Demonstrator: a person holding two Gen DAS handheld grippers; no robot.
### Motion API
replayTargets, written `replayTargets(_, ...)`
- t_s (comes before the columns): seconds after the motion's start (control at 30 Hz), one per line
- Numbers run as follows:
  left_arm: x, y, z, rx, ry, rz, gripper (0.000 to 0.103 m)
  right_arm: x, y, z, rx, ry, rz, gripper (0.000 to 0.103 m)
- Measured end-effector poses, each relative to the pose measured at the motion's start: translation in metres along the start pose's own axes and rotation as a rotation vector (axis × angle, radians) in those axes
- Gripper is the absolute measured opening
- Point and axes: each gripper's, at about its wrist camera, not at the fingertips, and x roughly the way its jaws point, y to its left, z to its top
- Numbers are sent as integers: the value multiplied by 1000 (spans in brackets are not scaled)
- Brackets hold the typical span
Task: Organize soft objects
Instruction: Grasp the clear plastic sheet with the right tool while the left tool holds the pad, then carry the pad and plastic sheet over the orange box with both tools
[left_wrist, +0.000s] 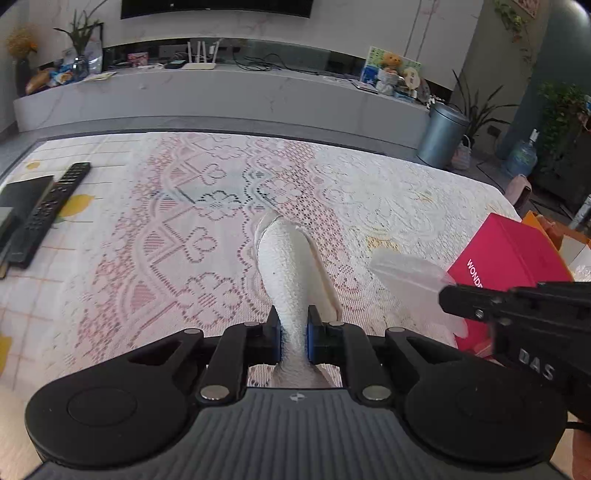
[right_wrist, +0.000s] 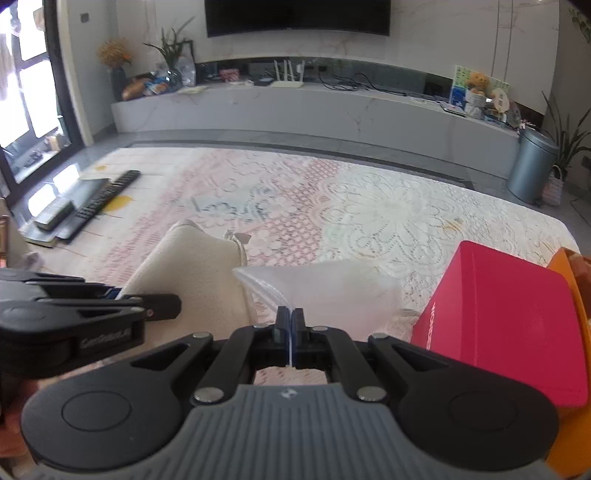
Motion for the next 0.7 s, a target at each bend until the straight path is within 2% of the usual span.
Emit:
replayTargets(0.2, -36, -7, -9, -34, -34, 32, 13, -60, -3, -9, 9, -79, 15, 0)
replayTargets(0.37, -65, -26, -13, -30, -84, 5, 13, -114, -30, -16, 107, -157, 36, 0)
replayTargets(0.7, -97, -107, -6, 116, -187, -106, 13, -201, -94, -42, 172, -289, -89, 0)
